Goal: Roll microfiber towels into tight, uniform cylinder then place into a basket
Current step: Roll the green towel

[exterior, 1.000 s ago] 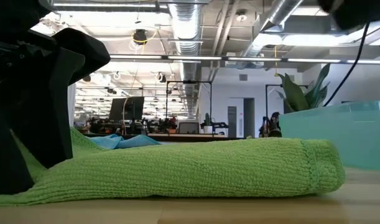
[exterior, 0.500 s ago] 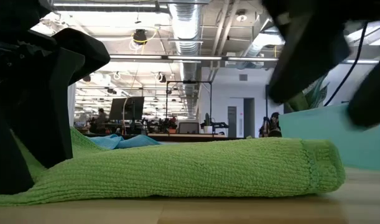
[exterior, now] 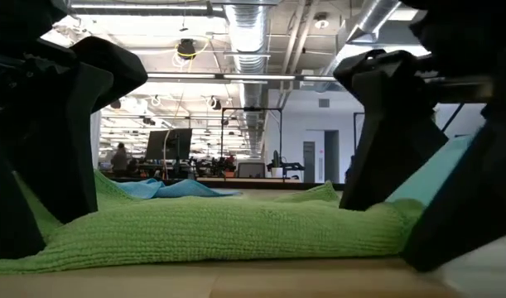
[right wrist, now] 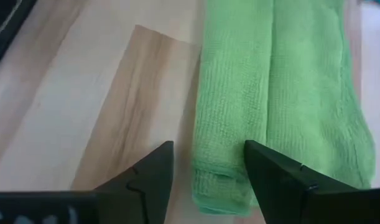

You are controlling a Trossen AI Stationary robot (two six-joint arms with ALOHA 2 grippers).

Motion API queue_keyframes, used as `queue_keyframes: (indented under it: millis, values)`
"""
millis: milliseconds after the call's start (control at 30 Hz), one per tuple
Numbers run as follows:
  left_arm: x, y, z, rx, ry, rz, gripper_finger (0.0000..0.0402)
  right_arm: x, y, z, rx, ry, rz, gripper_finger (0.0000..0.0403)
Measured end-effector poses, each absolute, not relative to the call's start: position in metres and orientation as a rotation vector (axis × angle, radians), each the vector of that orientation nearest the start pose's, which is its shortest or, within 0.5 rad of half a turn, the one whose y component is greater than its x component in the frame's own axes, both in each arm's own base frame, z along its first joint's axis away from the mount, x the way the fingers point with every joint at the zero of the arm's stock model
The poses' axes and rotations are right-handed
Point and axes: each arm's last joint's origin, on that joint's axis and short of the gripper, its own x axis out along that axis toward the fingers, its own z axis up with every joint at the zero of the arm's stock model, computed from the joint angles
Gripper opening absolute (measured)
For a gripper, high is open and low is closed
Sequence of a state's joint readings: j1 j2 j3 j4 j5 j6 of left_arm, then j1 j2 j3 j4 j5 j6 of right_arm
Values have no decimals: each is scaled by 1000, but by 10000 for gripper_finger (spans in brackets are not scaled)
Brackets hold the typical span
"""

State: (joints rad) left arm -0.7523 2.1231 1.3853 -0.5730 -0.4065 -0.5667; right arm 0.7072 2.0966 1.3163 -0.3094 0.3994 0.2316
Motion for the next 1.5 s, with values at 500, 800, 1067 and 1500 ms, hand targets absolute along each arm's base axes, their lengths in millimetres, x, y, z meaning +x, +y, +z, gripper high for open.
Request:
queue_keyframes:
  millis: [500,800,1067,1500]
  values:
    - [298,-285,159,445,1185,25,121,335,241,112,-113,1039,106,167]
    - [278,-305,187,532,1093,113,121,335,241,111,-103,1039,114,146]
    - [274,-303,171,566,1062,126,121,335,242,111,-98,1034,117,153]
    - [291,-284,149,322,1182,109,176,335,242,111,-81,1033,110,149]
